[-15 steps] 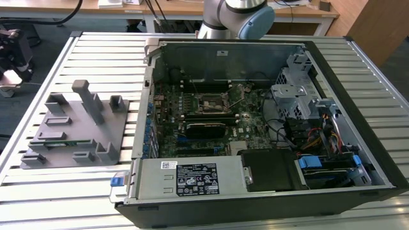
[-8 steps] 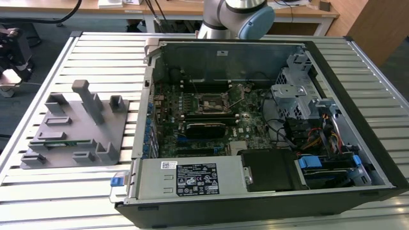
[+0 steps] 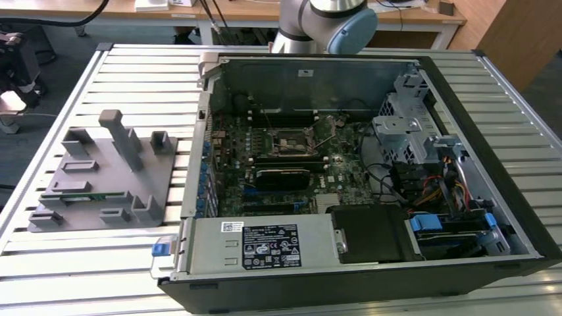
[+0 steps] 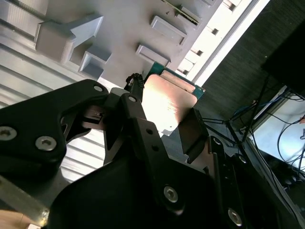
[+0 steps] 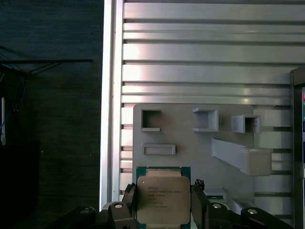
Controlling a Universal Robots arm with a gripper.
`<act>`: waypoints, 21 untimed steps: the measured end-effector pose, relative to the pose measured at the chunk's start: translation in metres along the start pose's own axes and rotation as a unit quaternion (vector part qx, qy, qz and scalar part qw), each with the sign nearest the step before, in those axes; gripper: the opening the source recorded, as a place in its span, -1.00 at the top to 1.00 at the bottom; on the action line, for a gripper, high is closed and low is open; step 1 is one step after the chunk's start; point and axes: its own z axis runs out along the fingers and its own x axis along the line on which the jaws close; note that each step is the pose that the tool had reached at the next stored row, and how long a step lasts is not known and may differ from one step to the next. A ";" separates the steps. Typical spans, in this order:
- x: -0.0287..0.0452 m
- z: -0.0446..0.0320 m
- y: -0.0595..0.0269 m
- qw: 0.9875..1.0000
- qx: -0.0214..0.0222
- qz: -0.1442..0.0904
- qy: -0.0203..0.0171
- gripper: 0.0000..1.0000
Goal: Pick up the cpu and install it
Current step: 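Pick up the cpu and move it towards the insertion slot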
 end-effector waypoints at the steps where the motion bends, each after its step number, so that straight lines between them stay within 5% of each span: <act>1: 0.0000 -0.0013 0.0001 1.000 0.000 0.000 0.000 -0.08; 21: 0.0002 -0.0296 0.0025 1.000 0.000 0.000 0.000 -0.08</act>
